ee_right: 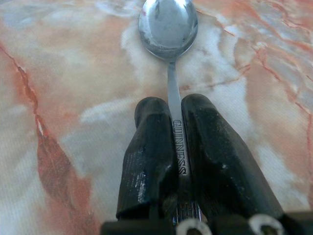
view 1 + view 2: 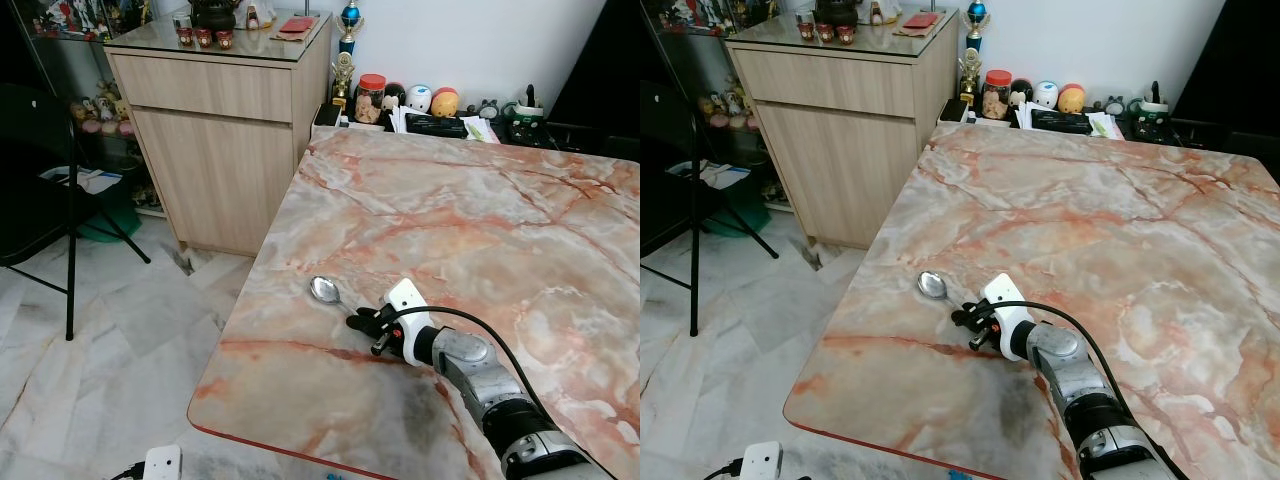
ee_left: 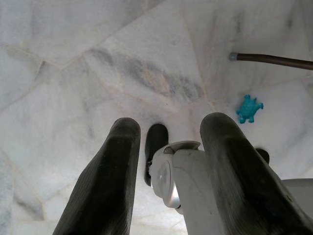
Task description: Setting the table
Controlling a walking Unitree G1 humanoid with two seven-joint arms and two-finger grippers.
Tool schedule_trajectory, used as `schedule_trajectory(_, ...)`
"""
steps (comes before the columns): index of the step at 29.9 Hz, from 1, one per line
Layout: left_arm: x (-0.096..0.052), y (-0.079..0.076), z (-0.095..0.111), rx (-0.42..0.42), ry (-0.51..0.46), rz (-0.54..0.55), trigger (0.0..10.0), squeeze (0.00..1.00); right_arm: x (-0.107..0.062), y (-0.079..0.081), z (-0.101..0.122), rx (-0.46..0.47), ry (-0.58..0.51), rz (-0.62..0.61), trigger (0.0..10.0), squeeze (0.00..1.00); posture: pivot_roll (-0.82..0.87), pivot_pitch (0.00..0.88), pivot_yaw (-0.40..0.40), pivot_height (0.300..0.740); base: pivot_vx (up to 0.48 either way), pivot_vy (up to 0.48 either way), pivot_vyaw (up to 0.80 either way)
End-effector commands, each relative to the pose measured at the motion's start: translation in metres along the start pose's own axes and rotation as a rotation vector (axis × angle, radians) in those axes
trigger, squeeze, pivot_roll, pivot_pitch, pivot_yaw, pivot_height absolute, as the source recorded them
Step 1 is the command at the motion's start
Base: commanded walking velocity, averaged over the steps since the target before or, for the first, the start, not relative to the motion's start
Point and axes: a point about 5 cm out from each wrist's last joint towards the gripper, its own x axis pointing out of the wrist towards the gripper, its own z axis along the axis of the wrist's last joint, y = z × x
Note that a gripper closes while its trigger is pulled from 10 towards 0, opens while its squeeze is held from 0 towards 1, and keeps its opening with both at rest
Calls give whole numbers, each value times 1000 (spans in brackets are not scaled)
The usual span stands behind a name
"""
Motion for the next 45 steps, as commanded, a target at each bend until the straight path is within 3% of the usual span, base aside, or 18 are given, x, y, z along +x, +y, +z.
schedule_trajectory(1,-1,2,-3,5,18,6,10000,0,-2,-2,-7,9,39,-19,0,0,98,12,-31,740,0,0,0)
schedule_trajectory(6,-1,2,-3,7,21,7,10000,0,-2,-8,1,23,-18,-84,0,0,97,13,-32,740,0,0,0)
schedule_trajectory(7,-1,2,-4,7,23,7,10000,0,-3,-11,5,27,-47,-125,1961,0,96,14,-32,740,0,0,0)
schedule_trajectory(8,-1,0,-6,7,28,8,10000,0,-5,-17,13,40,-102,-198,8039,0,97,13,-34,740,0,0,0)
schedule_trajectory(9,-1,0,-6,8,29,8,10000,0,-6,-19,15,44,-114,-215,8039,0,97,13,-34,740,0,0,0)
schedule_trajectory(10,-1,0,-7,7,31,8,10000,0,-8,-22,20,62,-155,-256,10000,0,97,13,-33,740,0,0,0)
schedule_trajectory(16,-2,-3,-11,20,42,5,10000,0,-30,-28,45,78,-371,-464,10000,0,80,13,-26,740,0,0,0)
schedule_trajectory(21,-2,2,-10,21,40,9,10000,0,-40,-19,62,-26,-477,-583,10000,0,74,13,-25,740,0,0,0)
schedule_trajectory(22,-3,8,-9,22,38,16,10000,0,-45,-12,68,-62,-537,-637,10000,0,71,9,-31,740,0,0,0)
schedule_trajectory(24,-3,11,-8,23,37,19,10000,0,-46,-9,69,-49,-565,-654,10000,0,71,7,-31,740,0,0,0)
schedule_trajectory(26,-4,22,-5,23,28,30,10000,0,-64,-9,66,10,-661,-815,10000,0,71,4,-35,740,0,0,0)
schedule_trajectory(32,-6,31,-4,39,33,38,10000,0,-83,-3,54,22,-679,-925,10000,0,71,0,-35,740,0,0,0)
schedule_trajectory(35,-6,30,-5,48,36,35,10000,0,-90,2,48,-13,-657,-953,10000,0,67,0,-31,740,0,0,0)
schedule_trajectory(39,-1,7,-2,75,27,10,10000,0,-91,4,46,10,-655,-968,10000,0,65,0,-30,740,0,0,0)
schedule_trajectory(45,0,1,0,79,16,-2,10000,0,-89,5,53,14,-676,-966,10000,0,69,0,-35,740,0,0,0)
